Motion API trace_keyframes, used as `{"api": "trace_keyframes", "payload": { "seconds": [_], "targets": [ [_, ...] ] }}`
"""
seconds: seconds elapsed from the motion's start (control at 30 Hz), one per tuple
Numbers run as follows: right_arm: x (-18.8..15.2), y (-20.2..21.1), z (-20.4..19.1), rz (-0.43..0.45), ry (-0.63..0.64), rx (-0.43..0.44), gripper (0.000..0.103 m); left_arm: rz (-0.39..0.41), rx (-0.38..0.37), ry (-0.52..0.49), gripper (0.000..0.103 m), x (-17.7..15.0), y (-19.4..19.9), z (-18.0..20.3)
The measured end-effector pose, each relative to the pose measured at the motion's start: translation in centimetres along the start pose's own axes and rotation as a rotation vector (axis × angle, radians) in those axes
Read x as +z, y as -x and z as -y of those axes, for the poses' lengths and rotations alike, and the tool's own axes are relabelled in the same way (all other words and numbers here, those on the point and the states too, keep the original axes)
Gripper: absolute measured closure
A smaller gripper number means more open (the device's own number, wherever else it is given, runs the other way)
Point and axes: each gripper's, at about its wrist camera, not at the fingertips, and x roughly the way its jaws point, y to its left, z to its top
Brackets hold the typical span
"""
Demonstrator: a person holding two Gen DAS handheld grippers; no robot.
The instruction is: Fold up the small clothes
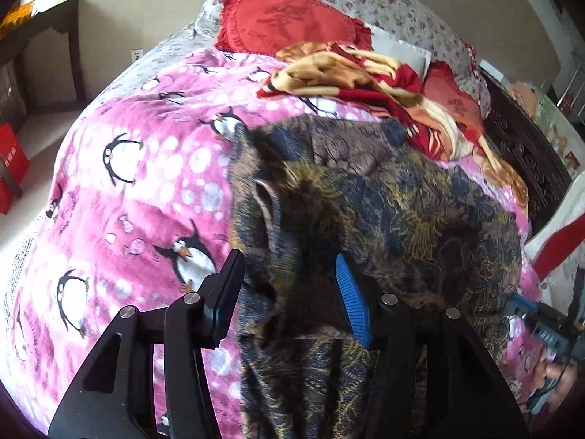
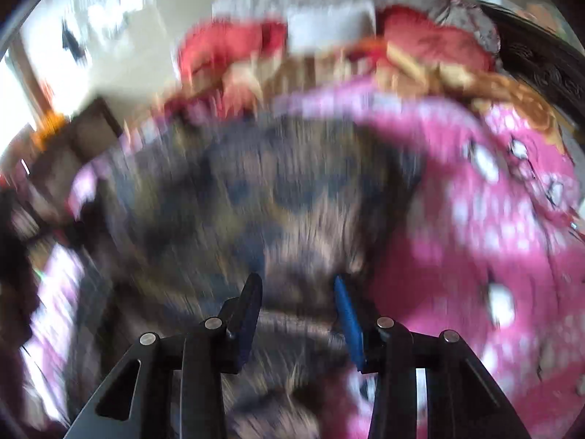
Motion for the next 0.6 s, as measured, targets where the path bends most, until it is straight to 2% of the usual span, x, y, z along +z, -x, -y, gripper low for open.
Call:
{"api": "trace_keyframes", "payload": {
  "seconds": [0.03,0.1,0.13,0.2,0.27,0.33,0.43,0.47,0.53,0.6],
  "targets": [
    [-1.1,-0.3,-0.2,-0.032,0.018,-0.018,0.064,-0.011,0.036,-0.013,0.05,0.0,-0.6,0.3],
    [-2.6,0.2,0.0,-0.033,0.024,-0.023,0.064,-0.046,0.123,-0.035,0.05,-0.3,-2.3,0.5],
    [-3.2,0.5,0.4,-0.055,0.012,-0.029,0.064,-0.086,0.147,-0.033,0.05,-0.5,-3.4,0.2],
    [-3.7,1.2,1.2,-0.086,-0.024,-0.041,0.064,-0.116,0.128,0.001,0.05,-0.7,-4.2,-0.7],
    [-3.9,2.6,2.0,-0.039,-0.06,-0.019,0.064,-0.101,0.12,0.014,0.05,-0.7,-3.5,-0.8],
    [-3.6,3.8,2.6,0.015,-0.088,-0.032,0.064,-0.086,0.101,0.021,0.05,-0.8,-2.5,-0.5],
    [-2.7,3.1,2.7,0.063,-0.132,-0.014,0.06,-0.069,0.066,0.02,0.05,-1.4,-0.8,0.0],
    [-2.4,1.9,2.7,0.037,-0.134,-0.006,0.06,-0.067,0.057,0.016,0.05,-1.8,-0.1,0.3],
    [-2.4,-0.8,2.3,-0.088,-0.116,-0.039,0.06,-0.068,0.044,0.004,0.05,-2.7,1.0,0.6],
    [-2.9,0.0,2.0,-0.058,-0.118,-0.037,0.06,-0.064,0.044,-0.013,0.05,-4.0,2.3,0.8]
  ]
}}
